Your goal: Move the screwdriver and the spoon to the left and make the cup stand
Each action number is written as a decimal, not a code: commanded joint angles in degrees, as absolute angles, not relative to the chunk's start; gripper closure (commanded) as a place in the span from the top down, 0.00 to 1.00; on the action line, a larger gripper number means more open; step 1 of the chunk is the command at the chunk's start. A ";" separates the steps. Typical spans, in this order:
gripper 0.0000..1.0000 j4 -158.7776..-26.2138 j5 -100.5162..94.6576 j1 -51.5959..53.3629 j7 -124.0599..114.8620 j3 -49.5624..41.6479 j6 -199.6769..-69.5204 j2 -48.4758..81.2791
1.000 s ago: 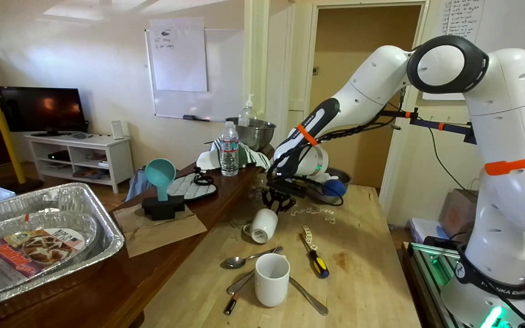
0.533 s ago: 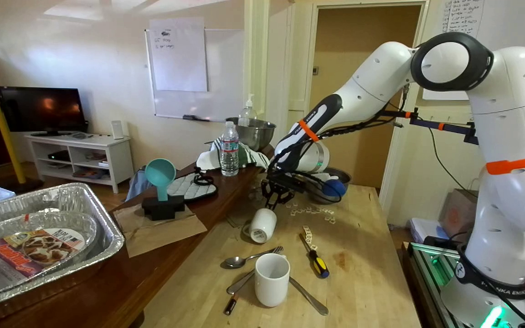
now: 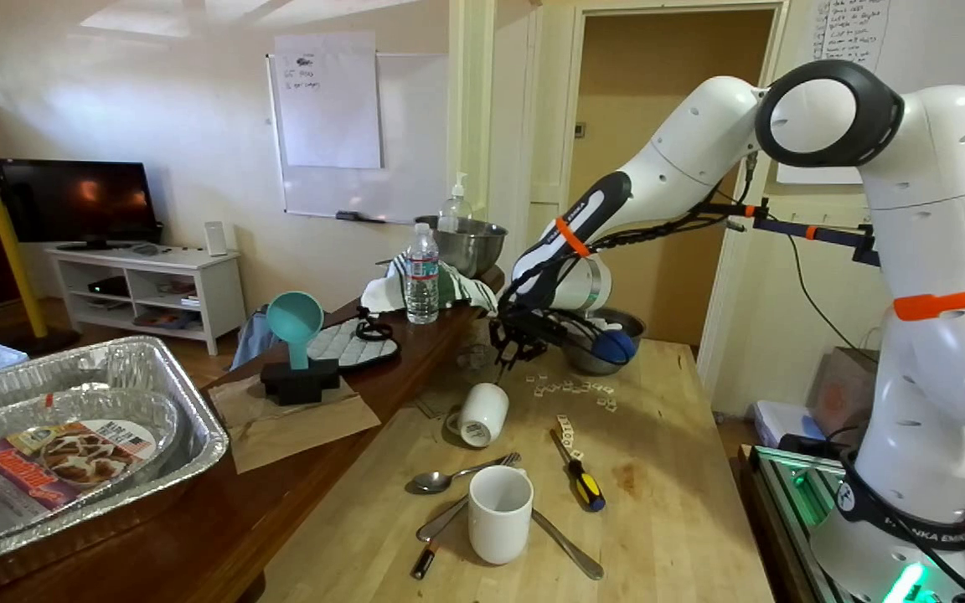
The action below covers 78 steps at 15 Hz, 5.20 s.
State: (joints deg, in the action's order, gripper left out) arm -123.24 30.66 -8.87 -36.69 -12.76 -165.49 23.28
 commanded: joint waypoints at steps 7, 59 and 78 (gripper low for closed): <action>0.07 -127.79 25.19 -9.86 -34.82 -15.19 -164.06 19.75; 1.00 -122.74 32.69 -15.54 12.50 -13.39 -107.55 8.56; 1.00 -115.41 49.51 -17.49 55.08 -6.95 -114.22 19.94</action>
